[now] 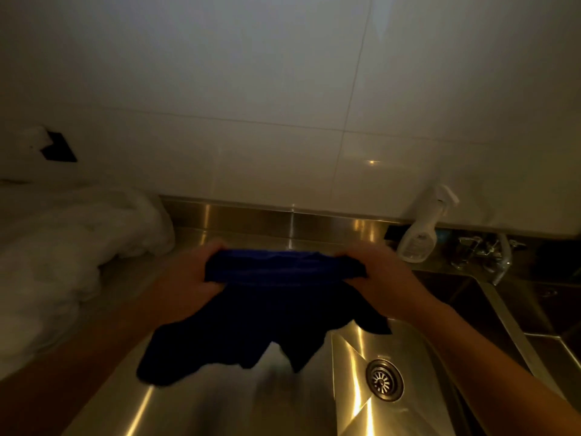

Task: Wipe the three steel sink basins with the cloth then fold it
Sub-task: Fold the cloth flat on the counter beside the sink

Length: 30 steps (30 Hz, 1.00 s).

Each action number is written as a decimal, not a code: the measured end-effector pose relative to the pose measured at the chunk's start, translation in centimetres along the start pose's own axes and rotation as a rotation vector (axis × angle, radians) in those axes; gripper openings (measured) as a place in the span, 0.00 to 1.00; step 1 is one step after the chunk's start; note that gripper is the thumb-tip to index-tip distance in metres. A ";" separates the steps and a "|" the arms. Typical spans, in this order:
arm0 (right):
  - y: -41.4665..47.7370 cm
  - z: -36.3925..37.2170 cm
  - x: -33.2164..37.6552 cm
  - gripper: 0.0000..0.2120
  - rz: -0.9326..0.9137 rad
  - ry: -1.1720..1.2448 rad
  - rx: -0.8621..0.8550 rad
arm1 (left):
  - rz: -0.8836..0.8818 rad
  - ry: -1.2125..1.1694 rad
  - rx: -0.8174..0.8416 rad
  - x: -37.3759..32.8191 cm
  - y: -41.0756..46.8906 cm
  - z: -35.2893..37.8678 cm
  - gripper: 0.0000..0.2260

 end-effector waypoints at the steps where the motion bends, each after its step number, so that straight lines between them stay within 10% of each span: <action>1: 0.3 -0.7 0.4 0.10 -0.039 -0.013 -0.060 | 0.038 0.044 -0.014 -0.9 0.5 -1.5 0.19; 7: -2.6 4.8 0.6 0.11 -0.184 -0.196 -0.048 | 0.090 0.193 0.054 1.3 -3.4 1.9 0.18; 12: -9.5 20.7 -4.7 0.17 0.024 -0.210 0.924 | -0.052 0.213 0.478 9.7 -12.0 16.0 0.11; 20: 3.3 22.8 -8.9 0.25 0.256 -0.027 0.187 | -0.434 0.300 0.192 17.8 -4.0 16.3 0.25; 25: 10.5 29.1 -7.7 0.36 0.072 -0.231 0.420 | -0.589 0.186 0.239 21.1 -2.8 17.7 0.20; 30: 12.1 29.6 -9.3 0.13 0.138 -0.181 0.602 | -0.606 0.000 0.229 23.6 -2.2 15.8 0.15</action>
Point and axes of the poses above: each hand's wrist, its own y-axis towards the middle knuckle, its own z-axis out of the palm, x = y × z, the point moved 8 cm from there along y, towards the middle knuckle, and after that the axes turned 4 degrees about x, right-handed, at the moved point
